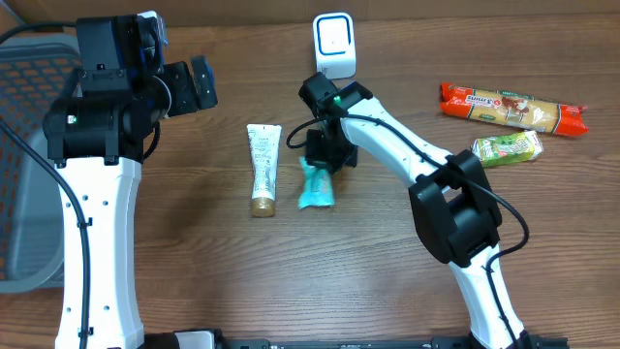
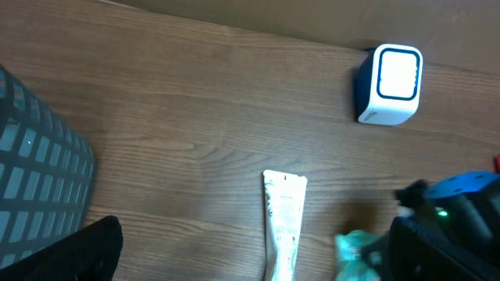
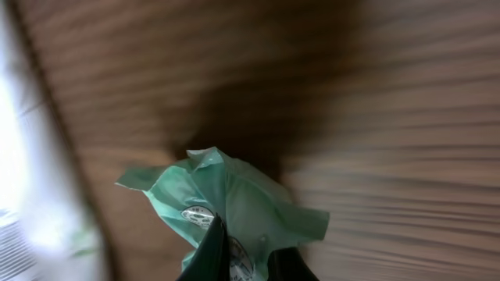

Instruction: Scan the item barcode

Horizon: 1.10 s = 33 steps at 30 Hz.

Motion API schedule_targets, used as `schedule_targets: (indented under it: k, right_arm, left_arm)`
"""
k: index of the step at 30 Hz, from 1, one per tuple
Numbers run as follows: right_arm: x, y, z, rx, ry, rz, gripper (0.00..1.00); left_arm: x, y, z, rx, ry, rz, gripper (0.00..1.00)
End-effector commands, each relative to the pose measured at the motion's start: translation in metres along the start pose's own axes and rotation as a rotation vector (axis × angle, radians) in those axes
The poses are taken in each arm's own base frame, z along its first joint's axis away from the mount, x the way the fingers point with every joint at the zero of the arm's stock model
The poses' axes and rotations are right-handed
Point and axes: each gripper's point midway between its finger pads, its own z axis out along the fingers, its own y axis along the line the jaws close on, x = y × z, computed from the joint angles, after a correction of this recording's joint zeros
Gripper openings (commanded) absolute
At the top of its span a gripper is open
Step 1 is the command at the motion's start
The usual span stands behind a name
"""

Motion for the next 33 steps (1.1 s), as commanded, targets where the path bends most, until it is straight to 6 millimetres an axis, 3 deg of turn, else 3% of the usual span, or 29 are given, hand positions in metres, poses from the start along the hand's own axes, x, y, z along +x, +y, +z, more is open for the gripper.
schedule_targets:
  k: [1,3,5,13,15,19,25,29,30,33]
  right_arm:
    - [-0.036,-0.05,-0.083,0.401,-0.371,-0.051,0.04]
    - [-0.03,-0.073,-0.099,0.613,-0.43,-0.085,0.04]
    - [-0.021,-0.089,-0.101,0.763,-0.446,-0.075,0.04]
    - [-0.006,-0.092,-0.033,0.854,-0.302,-0.146,0.04]
    - [0.001,-0.086,-0.026,0.847,-0.275,-0.18,0.05]
    - [0.018,-0.063,-0.021,0.83,-0.28,-0.243,0.35]
    - [0.06,-0.018,0.007,0.658,-0.123,-0.421,0.5]
    - [0.062,0.001,-0.006,0.61,-0.14,-0.426,0.63]
    - [0.055,0.006,-0.019,0.59,-0.163,-0.423,0.68]
    - [0.039,0.006,-0.044,0.59,-0.199,-0.455,0.7]
  left_arm:
    - [-0.002,0.001,0.001,-0.005,-0.004,0.002,1.0]
    - [-0.002,0.001,0.001,-0.006,-0.004,0.002,1.0]
    - [-0.002,0.001,0.001,-0.005,-0.004,0.002,0.99]
    - [-0.002,0.001,0.001,-0.005,-0.004,0.002,1.0]
    - [-0.002,0.001,0.001,-0.006,-0.004,0.002,1.0]
    - [-0.002,0.001,0.001,-0.005,-0.004,0.002,1.0]
    - [-0.002,0.001,0.001,-0.005,-0.004,0.002,0.99]
    - [-0.002,0.001,0.001,-0.005,-0.004,0.002,1.0]
    - [-0.002,0.001,0.001,-0.006,-0.004,0.002,0.99]
    - [-0.002,0.001,0.001,-0.005,-0.004,0.002,1.0]
